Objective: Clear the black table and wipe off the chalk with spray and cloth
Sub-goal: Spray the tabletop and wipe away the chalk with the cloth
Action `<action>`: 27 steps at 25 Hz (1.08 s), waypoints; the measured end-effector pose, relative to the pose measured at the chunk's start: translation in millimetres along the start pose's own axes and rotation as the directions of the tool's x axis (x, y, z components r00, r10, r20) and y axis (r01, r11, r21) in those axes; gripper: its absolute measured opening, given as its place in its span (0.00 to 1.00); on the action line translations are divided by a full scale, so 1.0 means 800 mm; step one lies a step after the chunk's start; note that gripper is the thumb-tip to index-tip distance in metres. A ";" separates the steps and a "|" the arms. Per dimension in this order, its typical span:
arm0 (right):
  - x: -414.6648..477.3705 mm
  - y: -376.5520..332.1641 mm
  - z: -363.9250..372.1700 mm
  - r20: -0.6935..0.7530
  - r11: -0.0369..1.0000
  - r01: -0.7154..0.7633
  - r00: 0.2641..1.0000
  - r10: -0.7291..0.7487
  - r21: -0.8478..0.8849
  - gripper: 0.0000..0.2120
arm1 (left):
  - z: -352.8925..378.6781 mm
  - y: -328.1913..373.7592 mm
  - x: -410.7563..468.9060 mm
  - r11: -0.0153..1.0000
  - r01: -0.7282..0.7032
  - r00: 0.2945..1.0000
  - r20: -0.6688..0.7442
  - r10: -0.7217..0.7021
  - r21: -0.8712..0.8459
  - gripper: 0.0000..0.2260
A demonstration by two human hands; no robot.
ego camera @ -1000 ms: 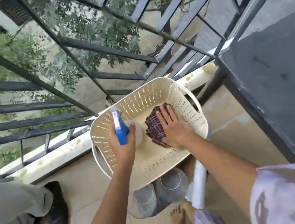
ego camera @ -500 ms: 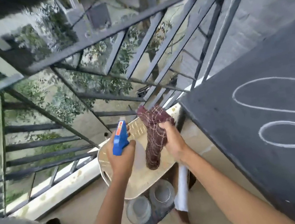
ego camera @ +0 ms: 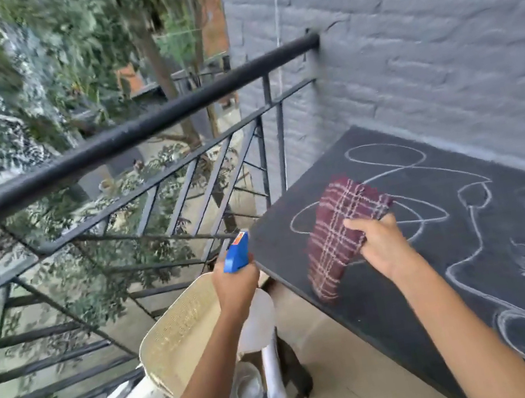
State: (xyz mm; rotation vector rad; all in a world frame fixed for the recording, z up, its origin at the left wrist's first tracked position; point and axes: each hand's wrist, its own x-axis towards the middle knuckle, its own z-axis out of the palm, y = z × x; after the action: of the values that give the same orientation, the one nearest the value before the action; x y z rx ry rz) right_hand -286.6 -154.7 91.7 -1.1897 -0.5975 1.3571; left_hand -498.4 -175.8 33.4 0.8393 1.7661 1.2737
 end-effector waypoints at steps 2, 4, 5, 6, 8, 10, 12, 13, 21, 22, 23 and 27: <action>-0.002 -0.019 -0.026 -0.114 0.921 0.092 0.983 -0.145 -0.379 0.10 | 0.014 0.000 -0.008 0.998 0.029 0.999 0.017 -0.030 0.059 0.03; -0.002 -0.034 -0.048 -0.111 0.774 0.120 0.965 -0.239 -0.622 0.09 | 0.028 0.001 -0.010 0.991 0.078 0.997 -0.006 -0.078 0.109 0.05; 0.000 -0.038 -0.059 -0.095 0.734 0.130 0.962 -0.256 -0.667 0.10 | 0.034 0.001 -0.009 0.987 0.099 0.995 -0.021 -0.097 0.126 0.05; 0.004 -0.042 -0.068 -0.082 0.717 0.143 0.959 -0.269 -0.682 0.11 | 0.041 0.001 -0.007 0.984 0.110 0.994 -0.035 -0.106 0.139 0.06; 0.012 -0.047 -0.084 -0.069 0.714 0.164 0.956 -0.285 -0.680 0.14 | 0.054 0.001 -0.005 0.978 0.119 0.992 -0.050 -0.112 0.170 0.06; 0.024 -0.051 -0.099 -0.097 0.747 0.149 0.957 -0.275 -0.647 0.14 | 0.067 -0.004 -0.004 0.963 0.138 0.990 -0.062 -0.127 0.230 0.05; 0.037 -0.055 -0.107 -0.131 0.781 0.111 0.962 -0.239 -0.614 0.13 | 0.074 -0.012 -0.004 0.942 0.166 0.986 -0.075 -0.151 0.292 0.02; 0.045 -0.058 -0.109 -0.137 0.799 0.107 0.963 -0.230 -0.592 0.12 | 0.078 -0.014 -0.002 0.932 0.174 0.985 -0.071 -0.159 0.317 0.01; 0.076 -0.088 -0.127 -0.065 0.803 0.199 0.957 -0.283 -0.562 0.14 | 0.124 0.014 0.007 0.921 0.138 0.988 0.010 -0.152 0.364 0.03; 0.079 -0.093 -0.131 -0.073 0.811 0.198 0.956 -0.283 -0.550 0.14 | 0.137 0.023 0.008 0.923 0.120 0.989 0.033 -0.141 0.365 0.03; 0.083 -0.098 -0.136 -0.085 0.818 0.195 0.955 -0.284 -0.542 0.14 | 0.153 0.033 0.009 0.925 0.102 0.990 0.057 -0.132 0.367 0.03; 0.091 -0.114 -0.157 -0.133 0.829 0.189 0.945 -0.299 -0.526 0.14 | 0.214 0.058 0.014 0.928 0.042 0.991 0.106 -0.087 0.370 0.08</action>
State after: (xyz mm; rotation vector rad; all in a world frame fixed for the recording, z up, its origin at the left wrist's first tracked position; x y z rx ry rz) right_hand -123.2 -106.1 107.4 -1.5939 -0.9579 0.8554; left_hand -350.1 -77.9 43.0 1.0334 1.9458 0.8393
